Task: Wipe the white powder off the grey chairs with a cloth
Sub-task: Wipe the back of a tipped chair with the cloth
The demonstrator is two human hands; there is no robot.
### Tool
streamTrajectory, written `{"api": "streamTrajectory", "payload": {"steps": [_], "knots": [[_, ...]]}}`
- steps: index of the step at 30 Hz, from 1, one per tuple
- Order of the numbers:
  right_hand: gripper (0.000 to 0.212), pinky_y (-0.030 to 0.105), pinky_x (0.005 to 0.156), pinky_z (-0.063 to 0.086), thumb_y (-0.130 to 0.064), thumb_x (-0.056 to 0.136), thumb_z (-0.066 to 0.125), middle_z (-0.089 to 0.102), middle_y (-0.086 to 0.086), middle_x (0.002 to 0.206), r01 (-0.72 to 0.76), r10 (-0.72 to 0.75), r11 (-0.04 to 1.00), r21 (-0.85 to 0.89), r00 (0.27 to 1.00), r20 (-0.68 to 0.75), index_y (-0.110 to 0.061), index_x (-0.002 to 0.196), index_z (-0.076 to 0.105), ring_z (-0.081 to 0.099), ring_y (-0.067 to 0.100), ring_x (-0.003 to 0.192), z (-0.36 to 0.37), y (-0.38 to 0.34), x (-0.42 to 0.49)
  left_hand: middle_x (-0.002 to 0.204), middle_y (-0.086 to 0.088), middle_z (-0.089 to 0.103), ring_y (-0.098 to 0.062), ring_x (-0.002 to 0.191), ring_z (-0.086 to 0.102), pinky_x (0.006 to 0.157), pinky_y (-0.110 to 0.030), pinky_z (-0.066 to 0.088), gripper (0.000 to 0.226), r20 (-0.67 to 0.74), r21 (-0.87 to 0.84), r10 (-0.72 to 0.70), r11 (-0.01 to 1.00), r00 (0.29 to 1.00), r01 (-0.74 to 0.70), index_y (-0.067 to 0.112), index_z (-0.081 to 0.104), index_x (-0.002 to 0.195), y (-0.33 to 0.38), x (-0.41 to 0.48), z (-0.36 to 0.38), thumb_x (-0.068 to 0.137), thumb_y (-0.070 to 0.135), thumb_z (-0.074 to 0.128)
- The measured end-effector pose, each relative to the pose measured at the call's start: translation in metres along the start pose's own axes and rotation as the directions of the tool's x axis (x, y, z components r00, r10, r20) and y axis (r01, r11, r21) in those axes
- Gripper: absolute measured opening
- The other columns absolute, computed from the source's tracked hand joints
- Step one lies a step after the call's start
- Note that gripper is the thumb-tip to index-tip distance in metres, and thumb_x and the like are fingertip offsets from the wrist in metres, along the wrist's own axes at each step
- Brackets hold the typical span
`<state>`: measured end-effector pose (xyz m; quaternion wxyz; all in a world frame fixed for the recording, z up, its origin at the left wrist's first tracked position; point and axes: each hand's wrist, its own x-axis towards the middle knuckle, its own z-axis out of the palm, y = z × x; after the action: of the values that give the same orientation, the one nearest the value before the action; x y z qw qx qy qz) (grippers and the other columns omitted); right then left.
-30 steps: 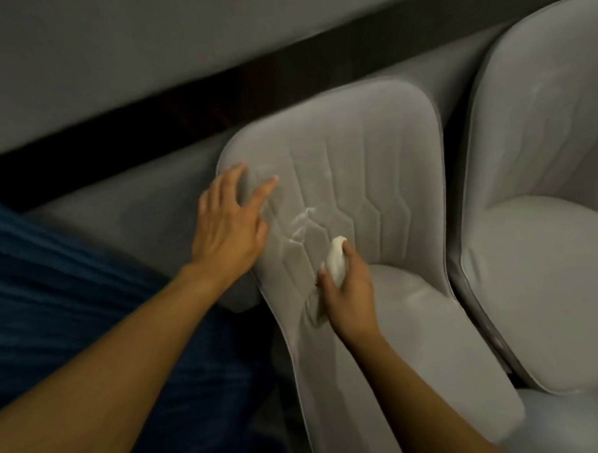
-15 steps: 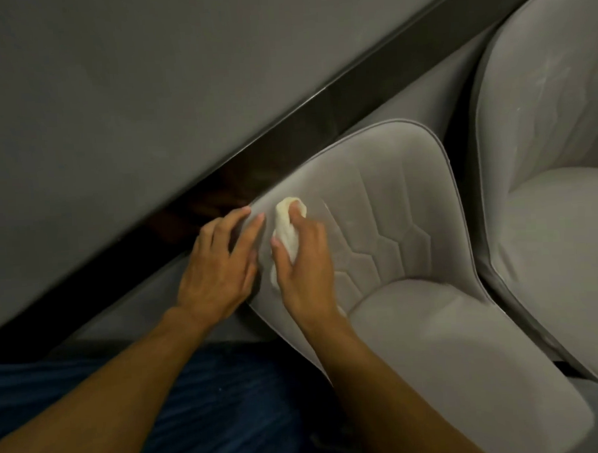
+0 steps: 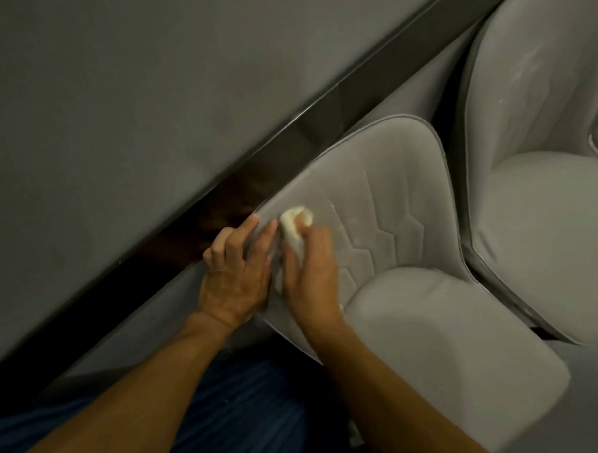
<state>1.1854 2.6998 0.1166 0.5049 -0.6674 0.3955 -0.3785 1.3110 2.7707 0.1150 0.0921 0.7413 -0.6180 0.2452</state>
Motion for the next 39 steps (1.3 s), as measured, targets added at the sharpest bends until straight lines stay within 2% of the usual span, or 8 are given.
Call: {"api": "streamTrajectory", "payload": {"steps": [2, 8, 16, 23, 30, 33, 36, 39], "knots": [[0.028, 0.023, 0.084, 0.047, -0.033, 0.101, 0.053, 0.053, -0.004, 0.111, 0.02, -0.017, 0.999, -0.032, 0.996, 0.085, -0.017, 0.124, 0.052, 0.055, 0.005, 0.097, -0.005, 0.008, -0.017, 0.145, -0.01, 0.031, -0.036, 0.118, 0.036, 0.082, -0.05, 0.044, 0.043, -0.005, -0.042, -0.019, 0.999, 1.0, 0.019, 0.019, 0.043, 0.145, 0.001, 0.001, 0.002, 0.104, 0.03, 0.04], [0.038, 0.021, 0.089, 0.043, -0.031, 0.101, 0.054, 0.046, -0.006, 0.127, -0.404, 0.418, 0.908, 0.112, 0.855, -0.305, -0.023, 0.135, 0.038, 0.051, 0.006, 0.105, -0.038, -0.003, 0.059, 0.141, -0.01, 0.035, -0.033, 0.115, 0.035, 0.084, -0.042, 0.036, 0.048, -0.085, -0.012, 0.015, 1.0, 0.996, -0.016, 0.018, 0.047, 0.142, 0.002, 0.003, 0.007, 0.095, 0.024, 0.05], [0.023, 0.02, 0.08, 0.045, -0.024, 0.101, 0.056, 0.053, -0.003, 0.109, 0.024, -0.024, 0.995, -0.097, 1.0, 0.004, -0.017, 0.122, 0.052, 0.054, 0.008, 0.092, -0.004, 0.01, -0.015, 0.141, -0.012, 0.037, -0.034, 0.116, 0.037, 0.086, -0.044, 0.038, 0.045, -0.12, -0.033, 0.028, 0.999, 0.992, -0.032, 0.016, 0.049, 0.143, 0.001, 0.002, 0.01, 0.099, 0.023, 0.048], [0.038, 0.026, 0.093, 0.045, -0.024, 0.102, 0.053, 0.047, 0.003, 0.132, -0.334, 0.342, 0.935, 0.118, 0.763, -0.548, -0.015, 0.138, 0.045, 0.048, 0.009, 0.109, -0.064, 0.004, 0.102, 0.14, -0.011, 0.038, -0.035, 0.115, 0.038, 0.087, -0.046, 0.038, 0.05, -0.157, -0.058, 0.014, 0.998, 0.988, -0.023, 0.016, 0.053, 0.14, 0.002, 0.001, 0.014, 0.09, 0.017, 0.056], [0.035, 0.017, 0.095, 0.043, -0.022, 0.102, 0.054, 0.051, 0.001, 0.126, -0.119, 0.08, 0.983, -0.141, 0.964, -0.253, -0.016, 0.136, 0.051, 0.051, 0.011, 0.108, -0.029, 0.006, 0.061, 0.14, -0.011, 0.039, -0.033, 0.114, 0.038, 0.085, -0.044, 0.037, 0.051, -0.174, -0.018, 0.024, 0.999, 0.984, -0.028, 0.017, 0.052, 0.141, 0.001, 0.001, 0.016, 0.09, 0.017, 0.056], [0.033, 0.002, 0.087, 0.035, -0.013, 0.097, 0.059, 0.052, 0.003, 0.116, -0.106, 0.037, 0.984, -0.145, 0.91, -0.412, -0.007, 0.129, 0.056, 0.047, 0.006, 0.098, -0.051, 0.01, 0.079, 0.14, -0.011, 0.039, -0.033, 0.114, 0.038, 0.085, -0.045, 0.038, 0.053, -0.177, -0.021, 0.022, 0.999, 0.984, -0.026, 0.016, 0.052, 0.142, 0.001, -0.001, 0.015, 0.089, 0.017, 0.057], [0.034, 0.02, 0.099, 0.045, -0.014, 0.097, 0.058, 0.048, -0.003, 0.12, -0.197, 0.17, 0.98, 0.017, 0.796, -0.581, -0.01, 0.131, 0.054, 0.053, 0.013, 0.108, -0.076, 0.014, 0.117, 0.14, -0.012, 0.04, -0.033, 0.114, 0.038, 0.086, -0.045, 0.038, 0.051, -0.174, -0.024, 0.03, 0.999, 0.984, -0.034, 0.015, 0.053, 0.141, 0.001, -0.001, 0.015, 0.09, 0.019, 0.054], [0.035, 0.024, 0.097, 0.048, -0.015, 0.098, 0.057, 0.051, -0.003, 0.12, -0.171, 0.12, 0.983, -0.068, 0.876, -0.468, -0.01, 0.132, 0.054, 0.054, 0.014, 0.108, -0.063, 0.016, 0.105, 0.14, -0.011, 0.039, -0.033, 0.114, 0.037, 0.087, -0.046, 0.038, 0.05, -0.162, -0.032, 0.019, 0.999, 0.987, -0.024, 0.016, 0.052, 0.142, 0.001, -0.001, 0.016, 0.092, 0.021, 0.052]]}}
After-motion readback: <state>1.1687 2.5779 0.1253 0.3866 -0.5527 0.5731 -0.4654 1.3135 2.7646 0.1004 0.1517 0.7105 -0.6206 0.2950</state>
